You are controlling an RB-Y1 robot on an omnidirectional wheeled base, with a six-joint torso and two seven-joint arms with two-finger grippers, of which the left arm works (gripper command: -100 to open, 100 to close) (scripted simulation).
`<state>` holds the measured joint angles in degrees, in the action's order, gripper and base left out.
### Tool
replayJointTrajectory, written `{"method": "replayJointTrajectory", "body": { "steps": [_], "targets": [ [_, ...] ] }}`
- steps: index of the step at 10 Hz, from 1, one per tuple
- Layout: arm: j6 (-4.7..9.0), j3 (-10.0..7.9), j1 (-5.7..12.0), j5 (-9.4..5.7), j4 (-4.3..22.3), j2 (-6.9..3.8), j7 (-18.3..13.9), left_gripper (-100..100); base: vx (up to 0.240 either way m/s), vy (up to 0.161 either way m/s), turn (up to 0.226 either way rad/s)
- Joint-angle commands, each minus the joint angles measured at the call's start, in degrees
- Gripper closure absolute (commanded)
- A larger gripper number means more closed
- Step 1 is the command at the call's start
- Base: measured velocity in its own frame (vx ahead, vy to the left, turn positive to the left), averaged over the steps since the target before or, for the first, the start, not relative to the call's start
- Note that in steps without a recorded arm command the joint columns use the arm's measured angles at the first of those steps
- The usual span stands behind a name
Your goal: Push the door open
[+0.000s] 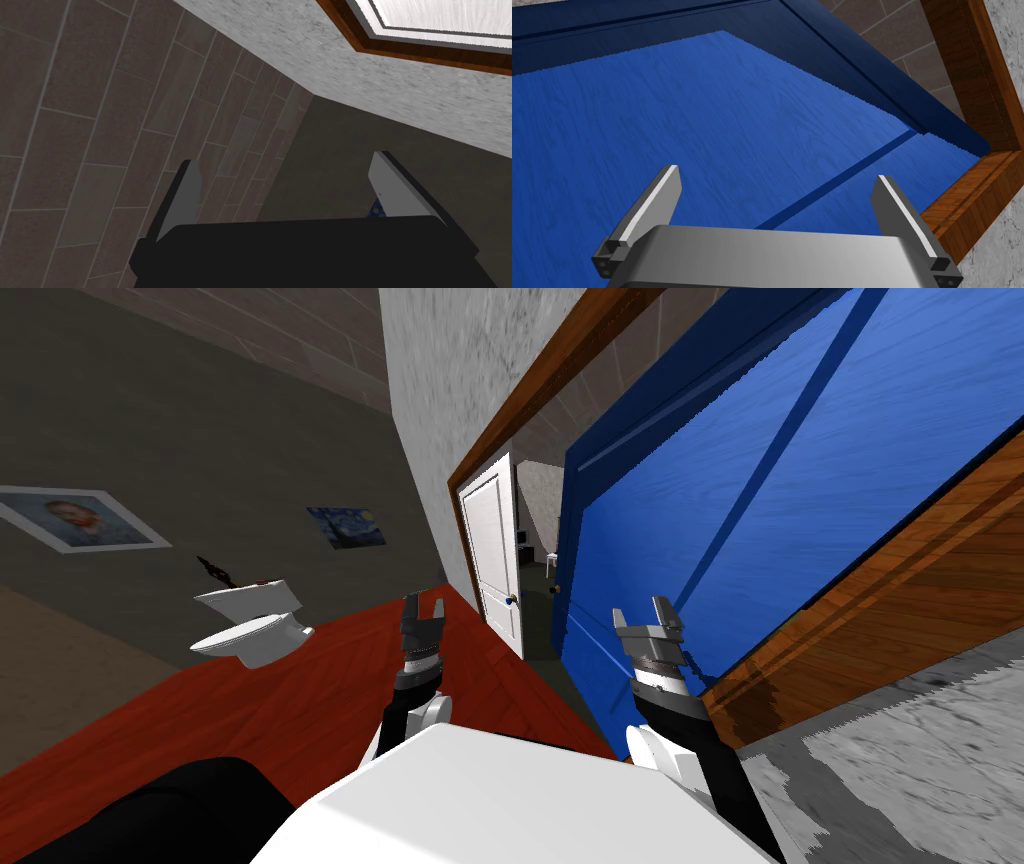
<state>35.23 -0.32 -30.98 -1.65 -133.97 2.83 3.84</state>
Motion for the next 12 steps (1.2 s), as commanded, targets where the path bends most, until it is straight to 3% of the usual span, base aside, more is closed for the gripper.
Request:
{"method": "replayJointTrajectory", "body": {
  "steps": [1,8,9,11,12],
  "targets": [
    [0.34,-0.45,0.65,0.96,2.2,-0.51,1.7,-100,0.034,0.034,-0.118],
    [2.03,-2.67,3.9,5.71,12.3,-2.41,10.0,-100,0.065,0.075,-0.122],
    [2.03,-2.67,3.9,5.71,13.0,-2.41,10.0,-100,0.047,0.07,-0.046],
    [2.73,-3.57,5.23,7.66,16.7,-2.95,13.3,-100,0.047,0.059,-0.136],
    [2.73,-3.57,5.23,7.66,17.4,-2.95,13.3,-100,0.05,0.053,-0.067]
  ]
}}
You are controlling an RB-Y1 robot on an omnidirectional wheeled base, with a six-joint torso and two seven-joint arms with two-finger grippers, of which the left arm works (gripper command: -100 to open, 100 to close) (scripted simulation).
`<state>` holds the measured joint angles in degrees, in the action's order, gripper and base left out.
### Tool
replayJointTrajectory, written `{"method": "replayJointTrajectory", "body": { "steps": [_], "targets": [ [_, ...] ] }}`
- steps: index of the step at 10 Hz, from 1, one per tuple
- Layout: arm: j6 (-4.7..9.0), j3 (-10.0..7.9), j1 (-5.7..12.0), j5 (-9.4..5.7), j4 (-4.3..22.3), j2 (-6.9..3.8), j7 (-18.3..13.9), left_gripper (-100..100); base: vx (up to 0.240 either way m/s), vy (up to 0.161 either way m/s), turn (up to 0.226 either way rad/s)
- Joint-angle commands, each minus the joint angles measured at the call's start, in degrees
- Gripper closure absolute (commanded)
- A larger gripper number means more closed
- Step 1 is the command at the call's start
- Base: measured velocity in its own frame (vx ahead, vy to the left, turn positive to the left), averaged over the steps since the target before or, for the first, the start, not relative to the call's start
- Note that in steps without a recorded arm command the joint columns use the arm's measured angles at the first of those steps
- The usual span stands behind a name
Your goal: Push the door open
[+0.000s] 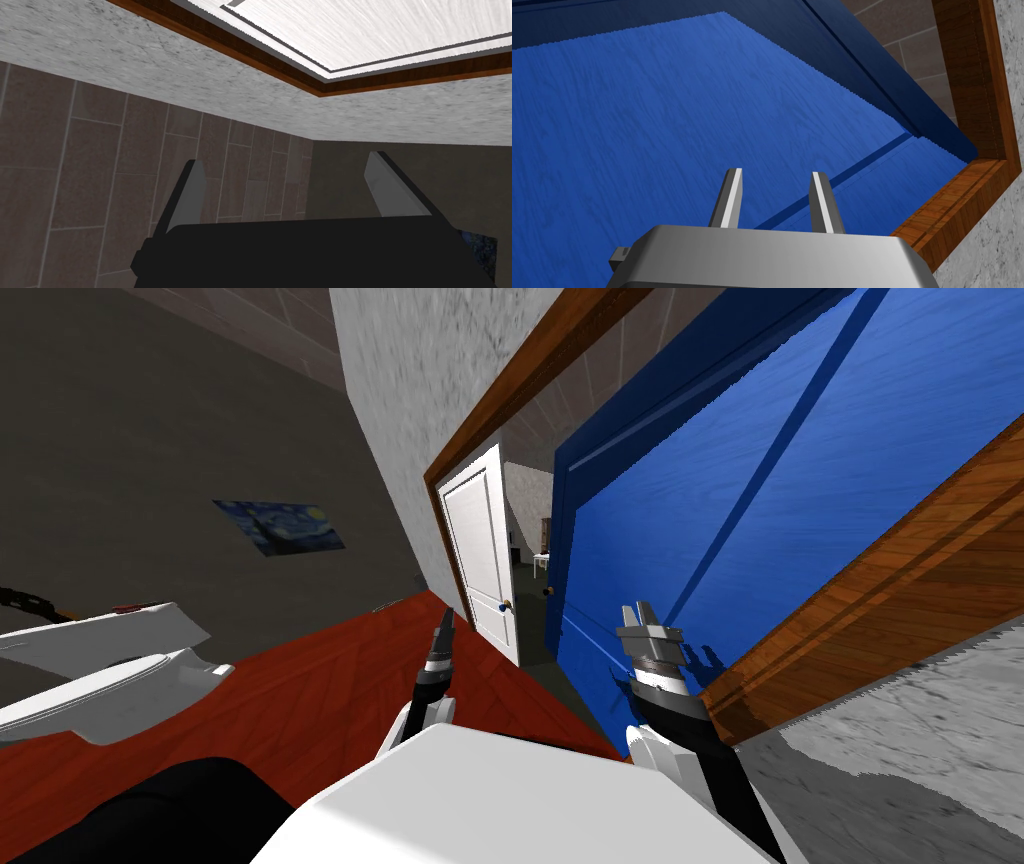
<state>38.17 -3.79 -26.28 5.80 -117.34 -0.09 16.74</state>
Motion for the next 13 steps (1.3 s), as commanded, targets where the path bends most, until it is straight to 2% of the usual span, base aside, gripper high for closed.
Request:
{"method": "replayJointTrajectory", "body": {
  "steps": [1,2,3,4,6,7,9,10,11,12,13],
  "targets": [
    [0.15,-0.58,1.22,1.22,2.9,-0.3,2.2,-100,0.052,0.051,-0.095],
    [0.15,-0.58,1.22,1.22,3.0,-0.3,2.2,-100,0.037,0.051,-0.066],
    [0.54,-1.08,1.96,2.31,5.1,-0.52,4.1,-100,0.03,0.07,-0.132],
    [0.54,-1.08,1.96,2.31,5.5,-0.52,4.1,-100,0.027,0.06,-0.06],
    [1.33,-2.12,3.47,4.52,9.7,-0.94,7.7,-100,0.057,0.068,-0.158],
    [1.33,-2.12,3.47,4.52,10.5,-0.94,8.0,-100,0.051,0.069,-0.076],
    [2.15,-3.2,5.05,6.84,14.5,-1.28,11.6,-100,0.061,0.082,-0.145],
    [2.15,-3.2,5.05,6.84,15.8,-1.28,12.0,-100,0.041,0.083,-0.097],
    [2.57,-3.75,5.86,8.03,18.1,-1.38,14.1,-100,0.028,0.08,-0.151],
    [2.57,-3.75,5.86,8.03,18.5,-1.38,14.1,-100,0.026,0.062,-0.058],
    [3.0,-4.31,6.67,9.22,20.9,-1.48,16.1,-100,0.038,0.062,-0.104]
  ]
}}
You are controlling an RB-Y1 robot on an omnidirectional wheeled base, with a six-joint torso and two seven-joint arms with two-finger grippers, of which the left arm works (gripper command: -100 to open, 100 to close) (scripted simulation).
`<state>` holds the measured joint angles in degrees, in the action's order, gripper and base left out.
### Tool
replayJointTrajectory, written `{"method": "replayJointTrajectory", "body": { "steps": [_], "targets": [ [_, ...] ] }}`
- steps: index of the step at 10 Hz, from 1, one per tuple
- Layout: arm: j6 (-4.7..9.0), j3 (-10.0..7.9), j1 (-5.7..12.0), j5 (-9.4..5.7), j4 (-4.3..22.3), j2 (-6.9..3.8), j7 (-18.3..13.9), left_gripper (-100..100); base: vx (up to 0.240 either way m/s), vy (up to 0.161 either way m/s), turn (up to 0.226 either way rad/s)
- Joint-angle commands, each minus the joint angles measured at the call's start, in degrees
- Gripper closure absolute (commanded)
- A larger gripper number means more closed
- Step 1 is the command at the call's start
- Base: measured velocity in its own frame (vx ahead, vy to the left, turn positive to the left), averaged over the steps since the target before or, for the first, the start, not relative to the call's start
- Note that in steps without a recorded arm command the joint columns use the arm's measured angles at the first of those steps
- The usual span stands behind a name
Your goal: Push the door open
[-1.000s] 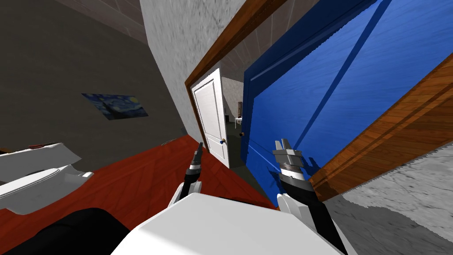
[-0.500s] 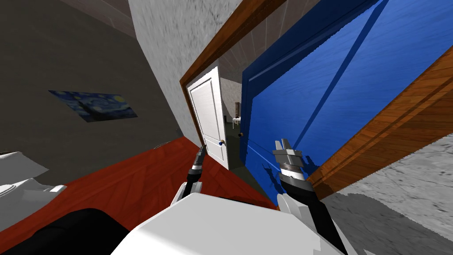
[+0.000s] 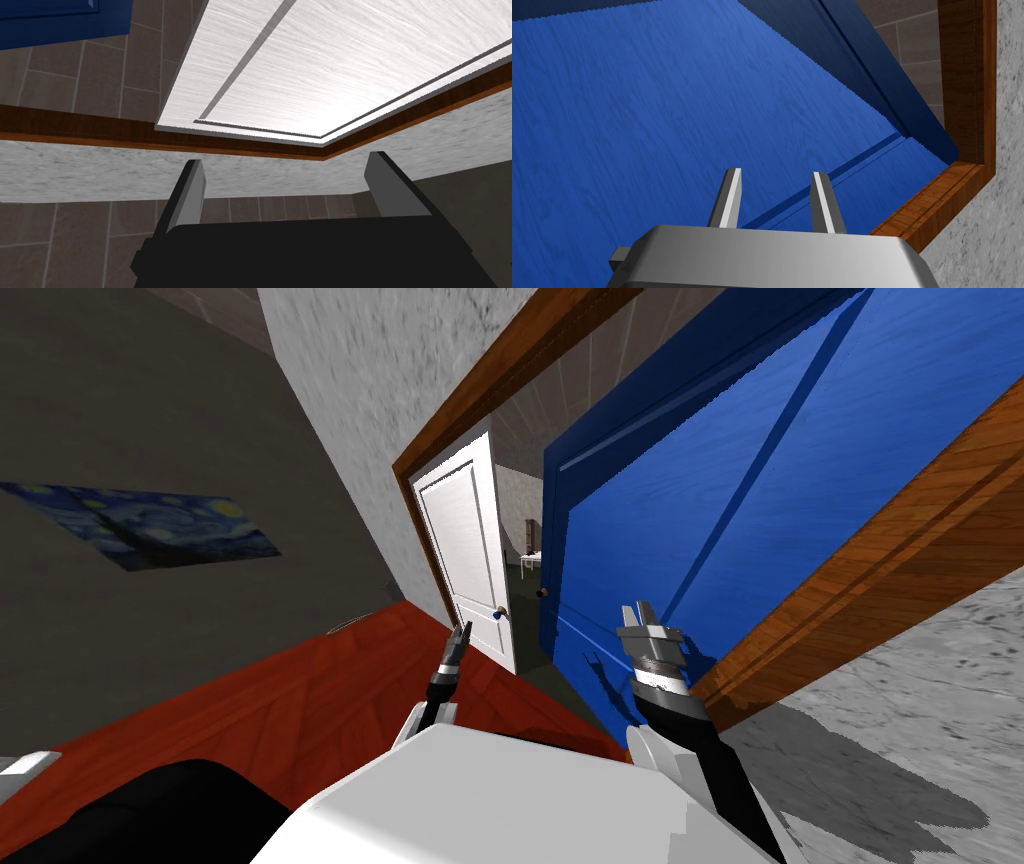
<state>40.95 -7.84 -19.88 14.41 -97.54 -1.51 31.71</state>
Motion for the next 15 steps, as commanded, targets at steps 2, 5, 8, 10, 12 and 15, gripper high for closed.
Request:
{"method": "replayJointTrajectory", "body": {
  "steps": [2,5,8,10,12,15],
  "targets": [
    [0.64,-0.81,1.08,1.8,4.1,-0.13,3.2,-100,0.053,0.09,-0.157],
    [1.49,-1.92,2.7,4.18,8.8,-0.18,7.4,-100,0.035,0.062,-0.107],
    [1.9,-2.46,3.5,5.34,12.1,-0.16,9.4,-100,0.025,0.058,-0.089],
    [2.31,-3.0,4.29,6.5,14.8,-0.11,11.4,-100,0.03,0.071,-0.089],
    [3.11,-4.05,5.82,8.74,18.9,0.04,15.1,-100,0.033,0.087,-0.174],
    [3.87,-5.04,7.27,10.87,23.8,0.28,19.0,-100,0.027,0.091,-0.109]
  ]
}}
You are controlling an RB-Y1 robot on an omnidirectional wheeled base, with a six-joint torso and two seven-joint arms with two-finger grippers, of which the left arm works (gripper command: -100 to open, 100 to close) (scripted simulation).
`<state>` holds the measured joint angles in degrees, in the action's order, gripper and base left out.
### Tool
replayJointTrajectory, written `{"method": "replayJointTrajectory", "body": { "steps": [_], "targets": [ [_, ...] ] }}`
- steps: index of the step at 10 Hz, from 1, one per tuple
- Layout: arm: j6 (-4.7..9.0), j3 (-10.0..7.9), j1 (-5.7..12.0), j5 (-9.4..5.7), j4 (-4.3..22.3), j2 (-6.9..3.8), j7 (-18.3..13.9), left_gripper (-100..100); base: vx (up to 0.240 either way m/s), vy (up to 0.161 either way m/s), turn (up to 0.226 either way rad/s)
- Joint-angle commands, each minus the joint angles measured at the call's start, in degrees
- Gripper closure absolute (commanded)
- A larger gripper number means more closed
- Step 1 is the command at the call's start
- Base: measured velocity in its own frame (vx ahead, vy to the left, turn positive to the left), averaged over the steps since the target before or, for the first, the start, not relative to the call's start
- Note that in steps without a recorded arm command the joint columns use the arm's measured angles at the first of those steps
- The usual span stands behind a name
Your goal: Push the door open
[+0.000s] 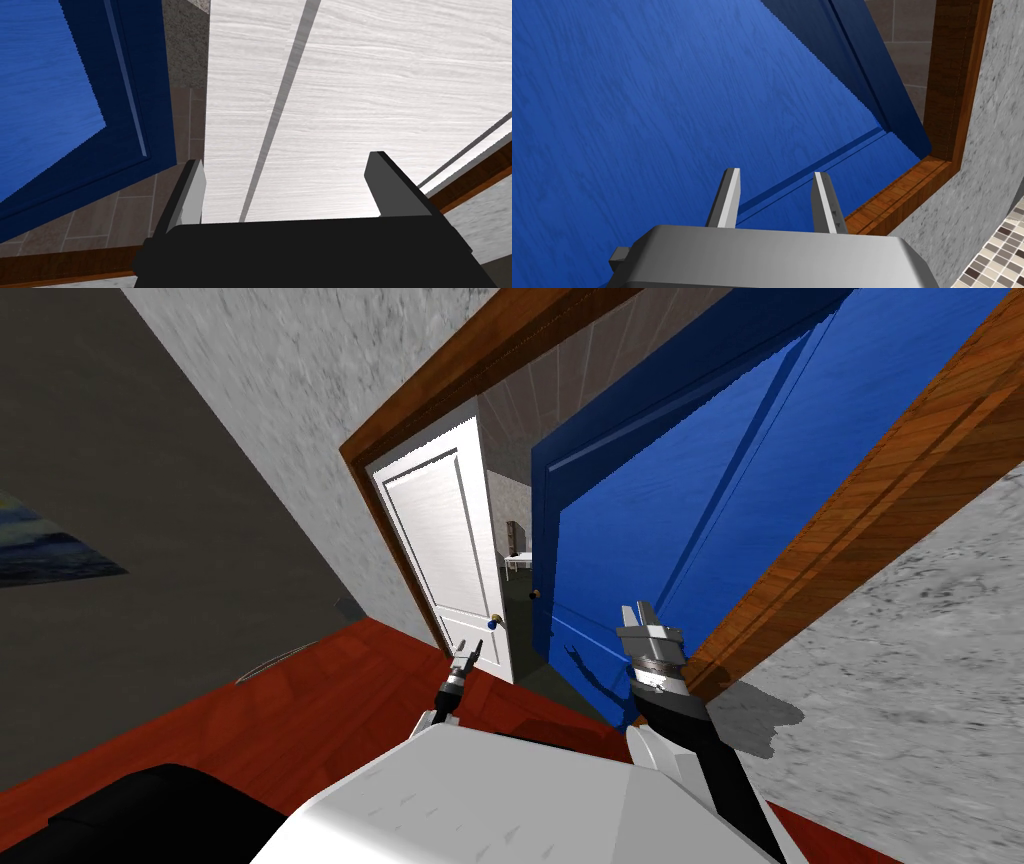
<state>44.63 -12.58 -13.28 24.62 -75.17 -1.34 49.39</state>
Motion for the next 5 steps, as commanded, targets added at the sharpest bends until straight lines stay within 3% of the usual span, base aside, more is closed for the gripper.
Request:
{"method": "replayJointTrajectory", "body": {
  "steps": [1,5],
  "targets": [
    [0.19,-0.31,0.67,0.66,2.3,0.11,1.4,-100,0.025,0.081,-0.096],
    [1.5,-2.03,3.19,4.35,10.2,0.8,7.8,-100,0.03,0.102,-0.15]
  ]
}}
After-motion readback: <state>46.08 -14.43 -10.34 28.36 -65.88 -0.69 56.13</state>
